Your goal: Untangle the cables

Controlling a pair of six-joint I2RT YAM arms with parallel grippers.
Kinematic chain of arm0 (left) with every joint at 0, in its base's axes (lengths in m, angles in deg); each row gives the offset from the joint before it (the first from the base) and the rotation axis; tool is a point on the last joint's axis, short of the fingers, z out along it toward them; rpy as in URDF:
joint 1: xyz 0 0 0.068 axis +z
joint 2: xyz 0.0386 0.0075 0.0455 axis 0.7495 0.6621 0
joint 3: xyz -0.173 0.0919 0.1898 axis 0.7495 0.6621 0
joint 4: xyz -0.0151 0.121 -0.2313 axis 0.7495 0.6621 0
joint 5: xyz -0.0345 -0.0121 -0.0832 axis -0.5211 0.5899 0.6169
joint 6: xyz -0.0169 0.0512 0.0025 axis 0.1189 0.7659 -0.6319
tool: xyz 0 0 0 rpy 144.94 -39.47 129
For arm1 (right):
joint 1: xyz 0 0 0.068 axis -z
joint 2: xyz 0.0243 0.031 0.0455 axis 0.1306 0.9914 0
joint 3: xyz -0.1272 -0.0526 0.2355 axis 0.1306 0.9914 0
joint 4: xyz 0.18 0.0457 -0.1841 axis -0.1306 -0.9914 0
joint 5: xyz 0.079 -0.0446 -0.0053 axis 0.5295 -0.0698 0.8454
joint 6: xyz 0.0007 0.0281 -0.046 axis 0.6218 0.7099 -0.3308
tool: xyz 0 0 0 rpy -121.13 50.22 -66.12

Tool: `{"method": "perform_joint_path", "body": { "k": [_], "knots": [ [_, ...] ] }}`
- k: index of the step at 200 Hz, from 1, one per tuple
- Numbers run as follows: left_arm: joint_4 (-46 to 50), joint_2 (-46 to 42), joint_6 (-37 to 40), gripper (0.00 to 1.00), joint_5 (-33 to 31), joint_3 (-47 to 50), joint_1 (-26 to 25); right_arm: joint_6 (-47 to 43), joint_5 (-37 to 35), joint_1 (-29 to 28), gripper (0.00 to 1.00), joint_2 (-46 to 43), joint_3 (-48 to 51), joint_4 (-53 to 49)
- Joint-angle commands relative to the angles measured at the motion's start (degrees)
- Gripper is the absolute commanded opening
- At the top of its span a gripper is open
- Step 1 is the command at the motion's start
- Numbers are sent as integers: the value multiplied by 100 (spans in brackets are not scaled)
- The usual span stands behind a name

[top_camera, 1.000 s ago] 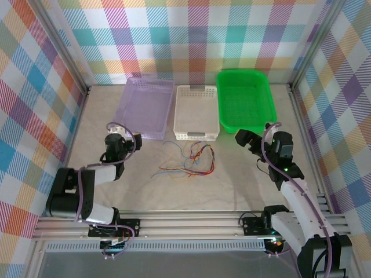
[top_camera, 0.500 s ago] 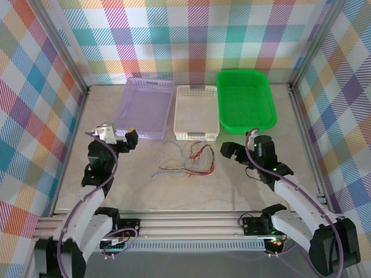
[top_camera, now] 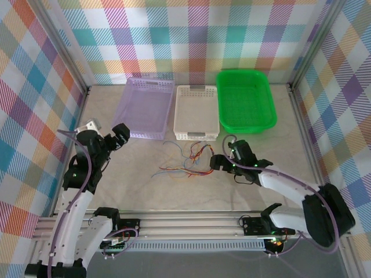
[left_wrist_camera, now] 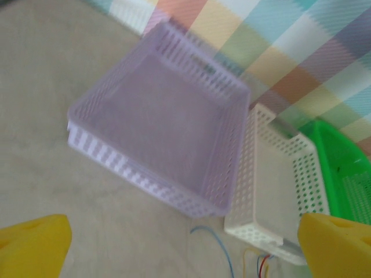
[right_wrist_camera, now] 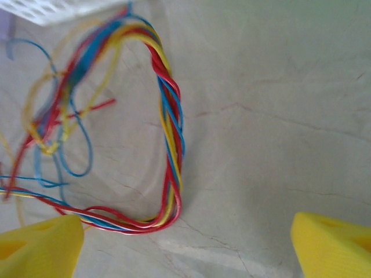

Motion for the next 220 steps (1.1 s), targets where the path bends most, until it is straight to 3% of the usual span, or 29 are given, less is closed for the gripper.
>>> {"method": "perform_joint_path", "body": {
  "k": [1, 24, 97, 113, 162, 202, 220],
  "knots": [
    [1028, 84, -307, 100, 232, -174, -36, -101, -106, -100, 88, 364, -271, 192],
    [1267, 16, 69, 100, 323, -107, -51, -136, -141, -195, 87, 601, -330, 415],
    [1653, 182, 590, 100, -977, -221, -964, -231, -397, -338, 71, 1224, -581, 742],
    [1612, 211, 643, 100, -1024, -203, -1144, -273, -609, -347, 66, 1346, -702, 552],
    [1664, 214, 740, 100, -1034, -276, -1288, -484, -625, -412, 64, 1915, -886, 654],
    [1611, 180, 788, 98, -908, -272, -1317, -440, -689, -540, 48, 2265, -1057, 670],
    [1570, 206, 831, 96, -785, -268, -1362, -436, -656, -589, 35, 2328, -1065, 748]
  ]
}}
